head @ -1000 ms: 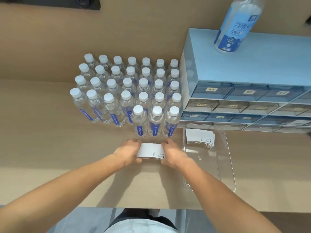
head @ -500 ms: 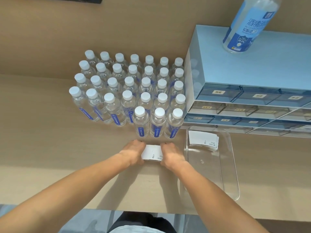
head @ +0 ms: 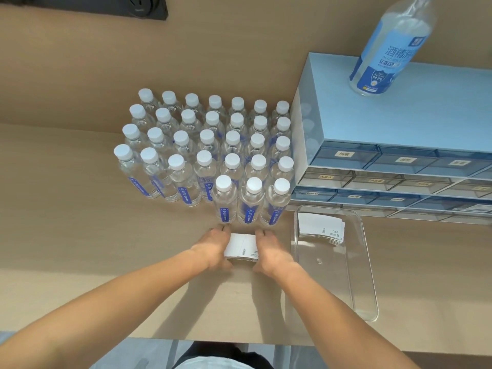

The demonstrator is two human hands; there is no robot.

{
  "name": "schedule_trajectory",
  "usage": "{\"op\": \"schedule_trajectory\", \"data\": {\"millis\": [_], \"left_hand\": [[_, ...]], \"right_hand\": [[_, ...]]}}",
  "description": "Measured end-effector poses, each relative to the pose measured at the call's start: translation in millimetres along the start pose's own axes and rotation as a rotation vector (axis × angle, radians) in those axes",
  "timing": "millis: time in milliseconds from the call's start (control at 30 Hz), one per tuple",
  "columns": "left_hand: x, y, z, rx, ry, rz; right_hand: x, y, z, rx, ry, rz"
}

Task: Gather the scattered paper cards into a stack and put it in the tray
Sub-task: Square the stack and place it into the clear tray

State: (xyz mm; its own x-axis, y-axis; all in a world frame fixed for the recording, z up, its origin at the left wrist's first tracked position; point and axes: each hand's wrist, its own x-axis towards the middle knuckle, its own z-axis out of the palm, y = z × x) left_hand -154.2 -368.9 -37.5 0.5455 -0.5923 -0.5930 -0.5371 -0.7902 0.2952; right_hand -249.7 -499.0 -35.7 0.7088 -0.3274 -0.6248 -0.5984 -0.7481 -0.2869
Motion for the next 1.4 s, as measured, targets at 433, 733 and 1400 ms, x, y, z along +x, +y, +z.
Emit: {"op": "schedule_trajectory", "data": {"millis": [433, 733, 1400], "left_hand": [[-16, 5, -40, -1.448, -0.174, -0.606], [-22, 23, -39, -1.459, -0.126, -0.581], [-6, -13, -3, -1.168, -0.117, -0.522]], "right_hand": [[-11, -17, -28, 1.329, -0.087, 0.521], [-4, -21, -22, 1.448, -0.047, 0.582], [0, -8, -4, 0.804, 0.120, 0.512]]}}
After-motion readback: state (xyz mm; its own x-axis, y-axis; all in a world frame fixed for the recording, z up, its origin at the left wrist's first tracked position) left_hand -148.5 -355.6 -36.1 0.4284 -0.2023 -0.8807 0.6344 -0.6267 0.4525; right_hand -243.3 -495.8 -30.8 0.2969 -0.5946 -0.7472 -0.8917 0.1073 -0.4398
